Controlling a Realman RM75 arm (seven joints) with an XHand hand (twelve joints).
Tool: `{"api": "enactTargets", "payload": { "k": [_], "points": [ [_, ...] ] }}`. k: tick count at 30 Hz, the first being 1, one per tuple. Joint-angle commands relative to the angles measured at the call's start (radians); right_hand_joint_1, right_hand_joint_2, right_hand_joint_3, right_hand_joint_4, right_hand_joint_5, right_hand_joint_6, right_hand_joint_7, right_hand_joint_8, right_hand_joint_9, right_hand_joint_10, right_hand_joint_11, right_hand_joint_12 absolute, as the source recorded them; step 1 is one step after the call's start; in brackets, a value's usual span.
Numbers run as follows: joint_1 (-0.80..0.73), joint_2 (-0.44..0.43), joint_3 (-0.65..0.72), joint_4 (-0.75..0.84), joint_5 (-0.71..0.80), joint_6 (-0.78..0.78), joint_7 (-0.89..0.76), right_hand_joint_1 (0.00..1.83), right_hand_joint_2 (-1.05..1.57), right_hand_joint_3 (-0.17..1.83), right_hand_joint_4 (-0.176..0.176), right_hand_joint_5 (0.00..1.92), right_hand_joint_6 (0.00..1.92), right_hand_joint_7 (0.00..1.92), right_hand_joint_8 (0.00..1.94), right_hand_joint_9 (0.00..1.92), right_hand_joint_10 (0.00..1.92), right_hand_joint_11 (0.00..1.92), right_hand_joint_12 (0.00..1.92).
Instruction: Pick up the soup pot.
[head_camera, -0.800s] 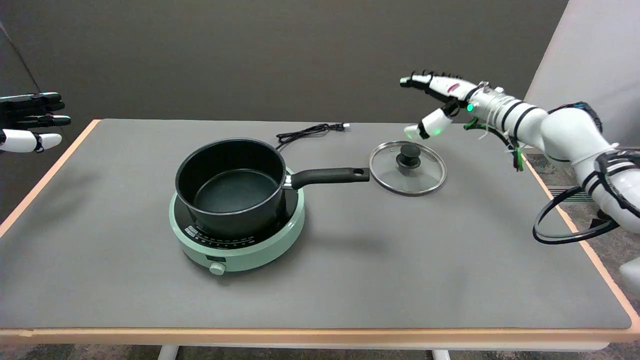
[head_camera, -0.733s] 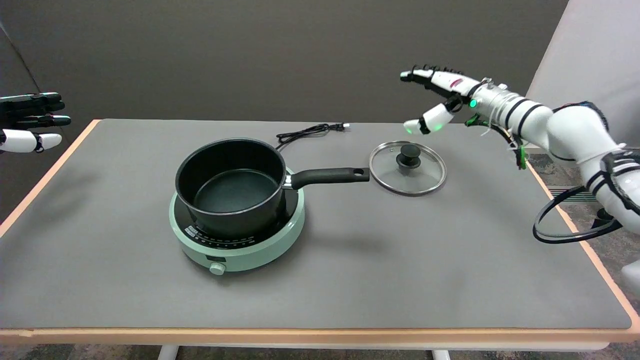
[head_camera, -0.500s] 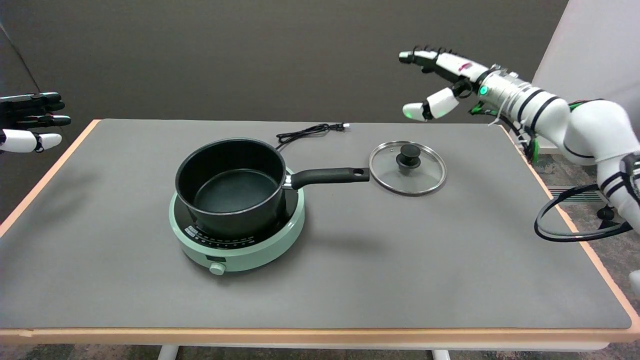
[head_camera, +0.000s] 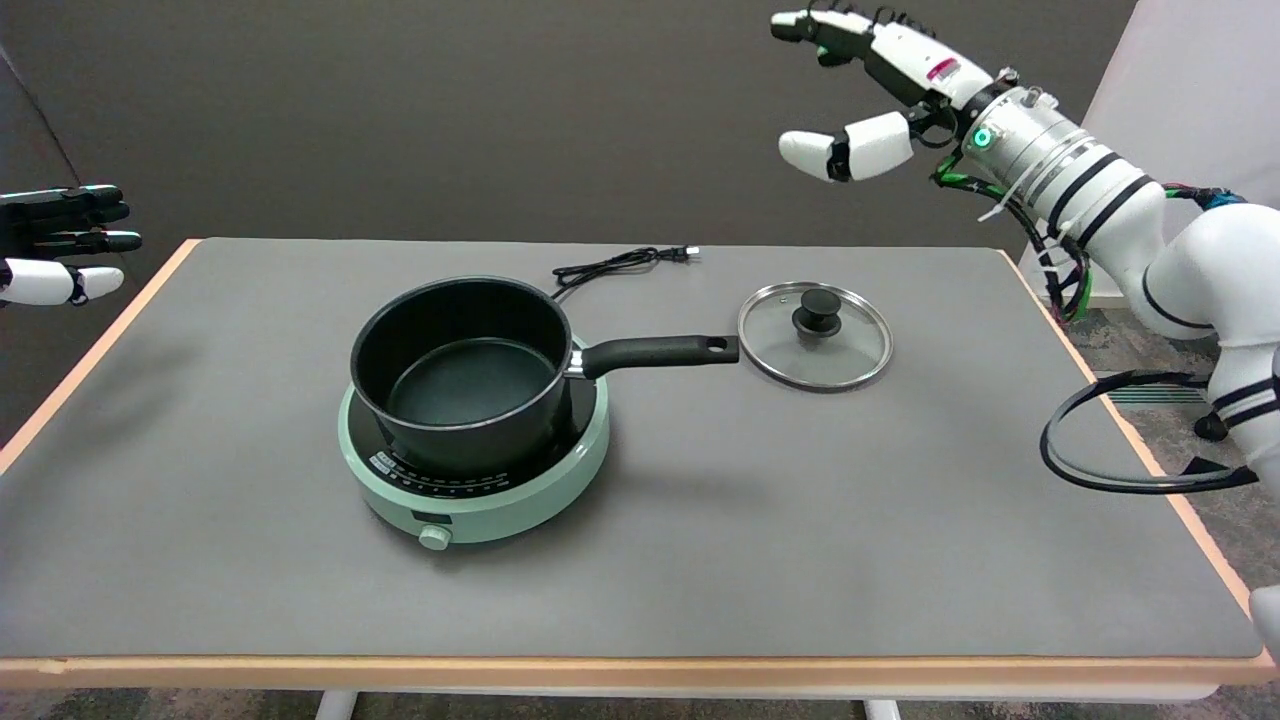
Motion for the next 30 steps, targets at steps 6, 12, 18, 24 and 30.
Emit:
{"api": "enactTargets", "payload": {
  "k": [6, 12, 18, 24, 30],
  "points": [
    [-0.095, -0.127, 0.022, 0.373, -0.109, 0.119, -0.05, 0.61, 0.47, 0.88, 0.094, 0.28, 0.16, 0.21, 0.16, 0.22, 0.19, 0.25, 0.56],
    [-0.068, -0.126, -0.02, 0.403, -0.107, 0.102, -0.05, 0.59, 0.47, 0.88, 0.097, 0.29, 0.16, 0.23, 0.16, 0.25, 0.2, 0.27, 0.57],
    [-0.067, -0.126, -0.023, 0.406, -0.096, 0.068, -0.05, 0.59, 0.46, 0.88, 0.098, 0.3, 0.16, 0.25, 0.16, 0.27, 0.2, 0.28, 0.57],
    [-0.078, -0.16, -0.008, 0.403, -0.096, 0.07, -0.077, 0.62, 0.46, 0.92, 0.101, 0.35, 0.16, 0.36, 0.15, 0.37, 0.24, 0.31, 0.64],
    [-0.089, -0.183, 0.024, 0.405, -0.096, 0.076, -0.177, 0.65, 0.49, 0.92, 0.112, 0.41, 0.18, 0.46, 0.16, 0.45, 0.27, 0.35, 0.72]
  ]
}}
